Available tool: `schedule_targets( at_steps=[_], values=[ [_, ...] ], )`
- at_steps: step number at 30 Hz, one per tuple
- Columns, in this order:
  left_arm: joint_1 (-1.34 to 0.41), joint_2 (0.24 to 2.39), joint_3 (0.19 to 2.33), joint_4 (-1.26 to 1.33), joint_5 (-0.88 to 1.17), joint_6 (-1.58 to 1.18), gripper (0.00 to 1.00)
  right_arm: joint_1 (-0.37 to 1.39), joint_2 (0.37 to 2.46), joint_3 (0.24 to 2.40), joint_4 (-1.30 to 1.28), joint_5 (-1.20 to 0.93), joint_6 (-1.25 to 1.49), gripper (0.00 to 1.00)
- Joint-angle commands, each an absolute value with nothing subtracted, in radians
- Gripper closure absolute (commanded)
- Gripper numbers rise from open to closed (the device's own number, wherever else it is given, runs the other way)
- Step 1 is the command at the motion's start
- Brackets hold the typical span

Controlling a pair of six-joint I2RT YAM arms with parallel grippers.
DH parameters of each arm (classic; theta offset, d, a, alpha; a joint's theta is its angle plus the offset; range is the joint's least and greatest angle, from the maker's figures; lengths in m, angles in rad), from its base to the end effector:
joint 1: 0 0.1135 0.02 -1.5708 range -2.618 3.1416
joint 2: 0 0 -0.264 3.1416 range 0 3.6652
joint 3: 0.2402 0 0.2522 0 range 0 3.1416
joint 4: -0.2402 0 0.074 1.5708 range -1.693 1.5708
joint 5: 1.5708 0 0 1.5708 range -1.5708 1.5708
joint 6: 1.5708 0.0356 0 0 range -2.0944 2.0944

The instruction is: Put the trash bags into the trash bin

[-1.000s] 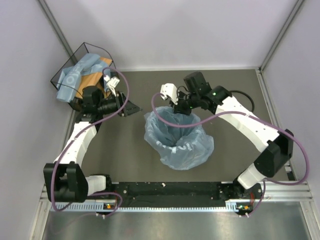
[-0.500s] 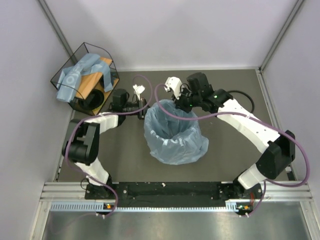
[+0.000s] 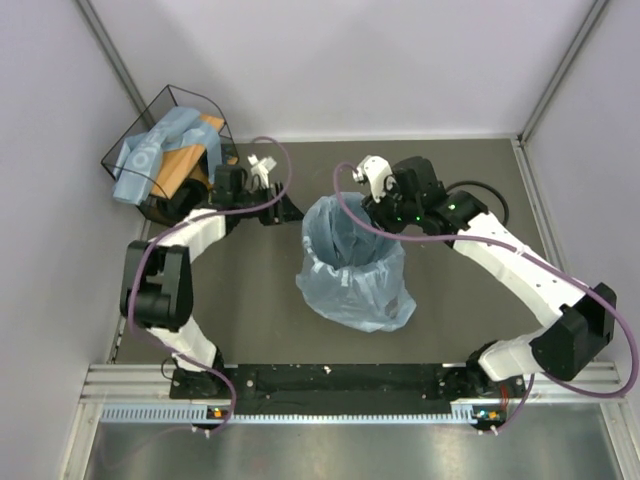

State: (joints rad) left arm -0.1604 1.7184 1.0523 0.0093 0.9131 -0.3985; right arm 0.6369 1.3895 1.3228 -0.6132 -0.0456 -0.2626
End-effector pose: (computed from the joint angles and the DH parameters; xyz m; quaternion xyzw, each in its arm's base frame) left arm 0.3552 -0.0860 0.2120 0.0975 0.8229 -0.4895 0.2716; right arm 0.2451 0.1833 0.3478 -0.4011 0.8082 0.1004 0.4194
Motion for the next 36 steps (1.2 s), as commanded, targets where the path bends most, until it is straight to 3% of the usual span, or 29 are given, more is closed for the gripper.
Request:
schedule_targets(
  at_steps=[1, 3, 8, 12, 20, 22, 26, 34, 36],
  values=[
    [-0.12, 1.537, 1.149, -0.196, 0.824, -0.203, 0.39, 0.624, 1.333, 1.351, -0.767, -0.074, -0.233, 0.48],
    [-0.104, 1.451, 1.138, -0.239, 0.813, -0.155, 0.39, 0.621, 1.315, 1.37, -0.77, -0.112, -0.267, 0.33],
    [-0.098, 1.31, 1.091, -0.232, 0.939, -0.14, 0.38, 0.604, 1.319, 1.434, -0.767, -0.21, -0.397, 0.22],
    [-0.113, 1.293, 1.086, -0.196, 1.032, -0.21, 0.38, 0.604, 1.371, 1.515, -0.764, -0.308, -0.483, 0.21],
    [-0.199, 1.293, 1.118, -0.208, 0.95, -0.183, 0.42, 0.604, 1.561, 1.707, -0.755, -0.406, -0.604, 0.26],
    [-0.216, 1.295, 1.131, -0.218, 0.924, -0.153, 0.43, 0.606, 1.604, 1.738, -0.758, -0.443, -0.655, 0.3],
    [-0.225, 1.296, 1.134, -0.23, 0.893, -0.146, 0.44, 0.607, 1.647, 1.741, -0.758, -0.491, -0.735, 0.48],
    [-0.225, 1.252, 1.126, -0.238, 0.887, -0.114, 0.43, 0.617, 1.648, 1.606, -0.759, -0.483, -0.798, 0.74],
    [-0.23, 1.241, 1.135, -0.244, 0.853, -0.08, 0.42, 0.626, 1.629, 1.563, -0.758, -0.457, -0.785, 0.85]
  ],
)
